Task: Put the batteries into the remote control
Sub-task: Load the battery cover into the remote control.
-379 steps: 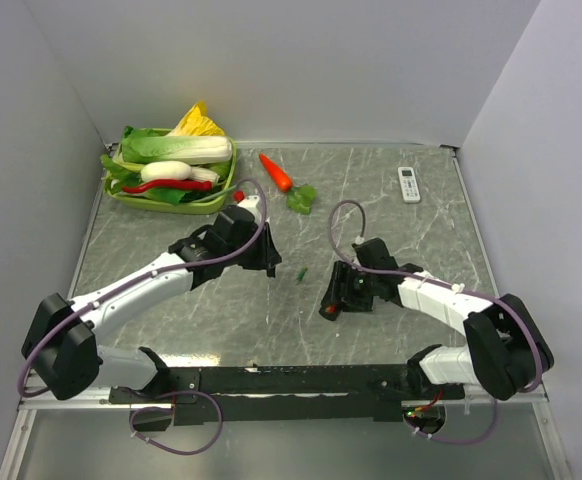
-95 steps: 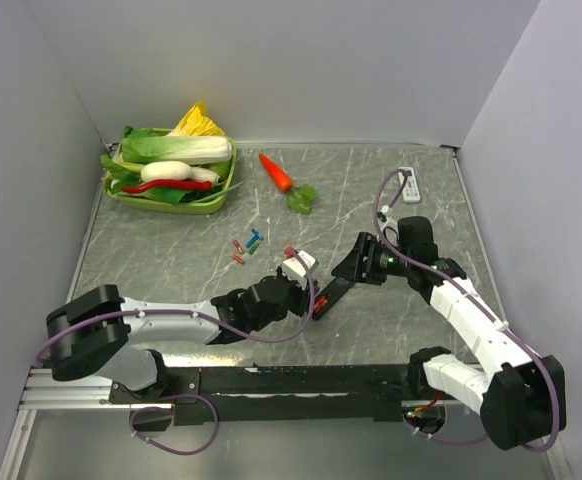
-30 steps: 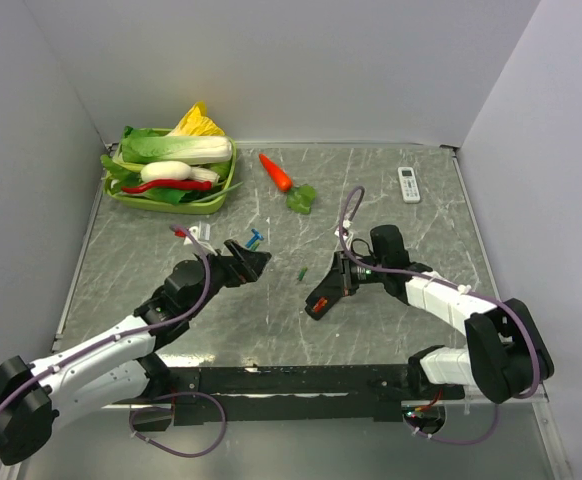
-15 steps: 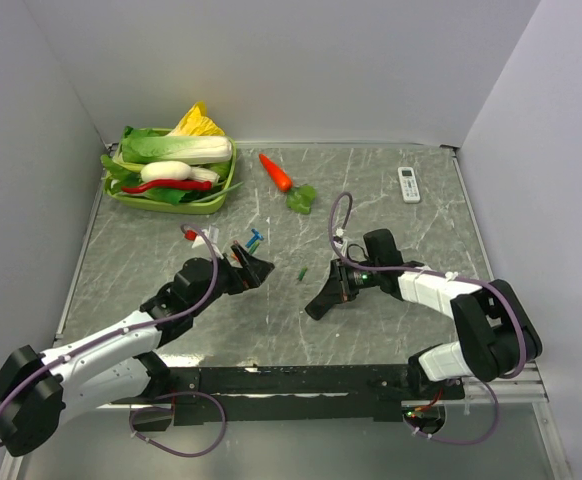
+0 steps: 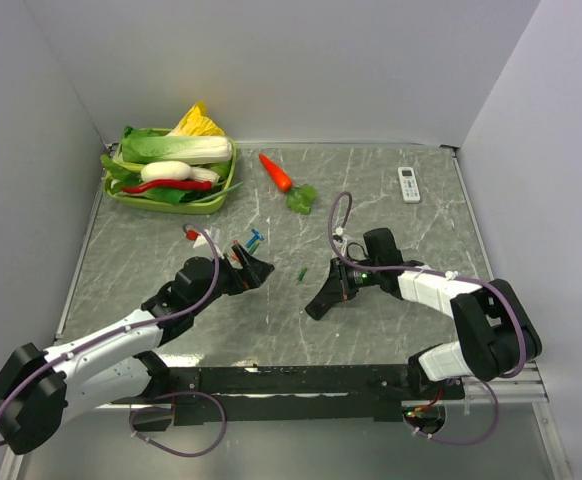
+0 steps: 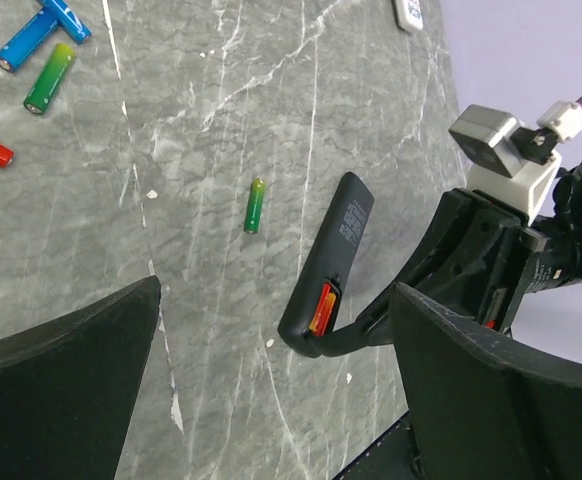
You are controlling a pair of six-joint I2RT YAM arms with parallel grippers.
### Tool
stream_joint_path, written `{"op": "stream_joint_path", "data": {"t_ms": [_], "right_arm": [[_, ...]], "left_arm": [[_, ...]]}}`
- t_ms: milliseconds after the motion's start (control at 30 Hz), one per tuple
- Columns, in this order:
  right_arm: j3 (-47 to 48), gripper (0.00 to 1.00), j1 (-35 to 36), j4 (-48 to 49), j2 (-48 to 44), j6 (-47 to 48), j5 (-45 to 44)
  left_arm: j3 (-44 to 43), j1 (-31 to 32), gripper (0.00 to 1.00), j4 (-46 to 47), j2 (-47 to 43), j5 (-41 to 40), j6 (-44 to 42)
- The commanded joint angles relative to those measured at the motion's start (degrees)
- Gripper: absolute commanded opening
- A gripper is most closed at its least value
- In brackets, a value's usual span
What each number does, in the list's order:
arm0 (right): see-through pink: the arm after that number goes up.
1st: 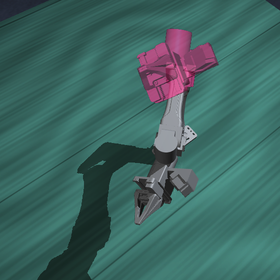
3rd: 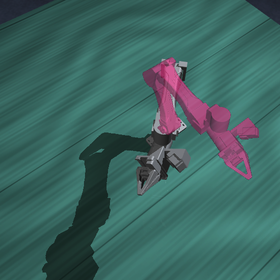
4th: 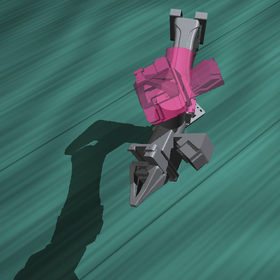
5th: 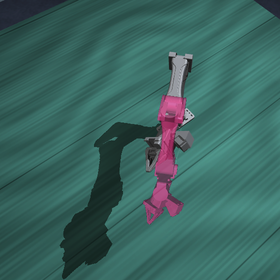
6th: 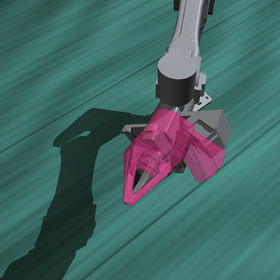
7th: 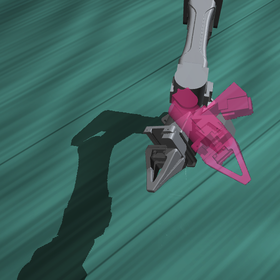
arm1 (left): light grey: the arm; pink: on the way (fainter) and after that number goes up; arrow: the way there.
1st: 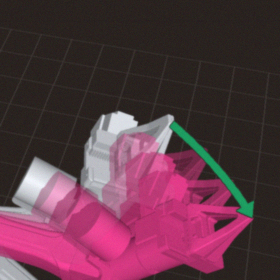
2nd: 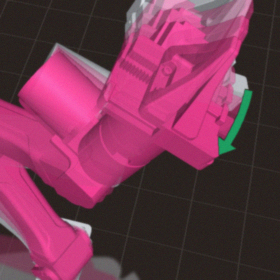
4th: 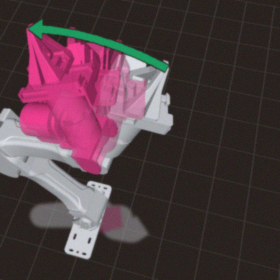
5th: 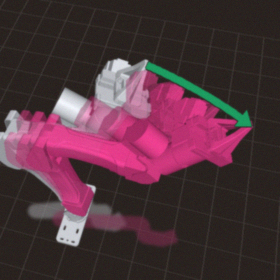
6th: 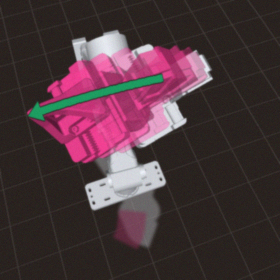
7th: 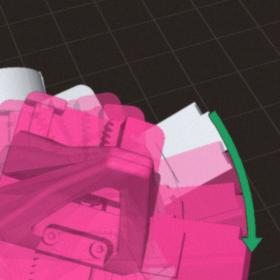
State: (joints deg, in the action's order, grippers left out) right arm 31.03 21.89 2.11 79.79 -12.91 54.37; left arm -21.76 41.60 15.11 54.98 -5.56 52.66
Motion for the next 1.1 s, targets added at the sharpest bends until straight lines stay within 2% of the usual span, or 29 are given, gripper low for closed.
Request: {"op": "stream_joint_path", "data": {"t_ms": [0, 433, 1033, 1067], "right_arm": [[2.5, 0.0, 0.3, 0.4, 0.0, 2.3, -0.1], [2.4, 0.0, 0.3, 0.4, 0.6, 2.9, -0.5], [4.2, 0.0, 0.1, -6.2, 2.1, 7.5, -1.5], [4.4, 0.03, 0.1, -6.4, 2.4, 7.7, -1.4]], "left_arm": [[-1.9, -0.6, 0.99, 1.5, 0.2, 1.2, -0.6], [-1.7, -1.0, 0.99, 2.0, 0.6, 1.9, -0.5], [-1.5, -1.3, 0.99, 3.2, 1.6, 3.2, -0.5], [-1.6, -1.2, 0.99, 3.2, 1.6, 3.4, -0.5]]}}
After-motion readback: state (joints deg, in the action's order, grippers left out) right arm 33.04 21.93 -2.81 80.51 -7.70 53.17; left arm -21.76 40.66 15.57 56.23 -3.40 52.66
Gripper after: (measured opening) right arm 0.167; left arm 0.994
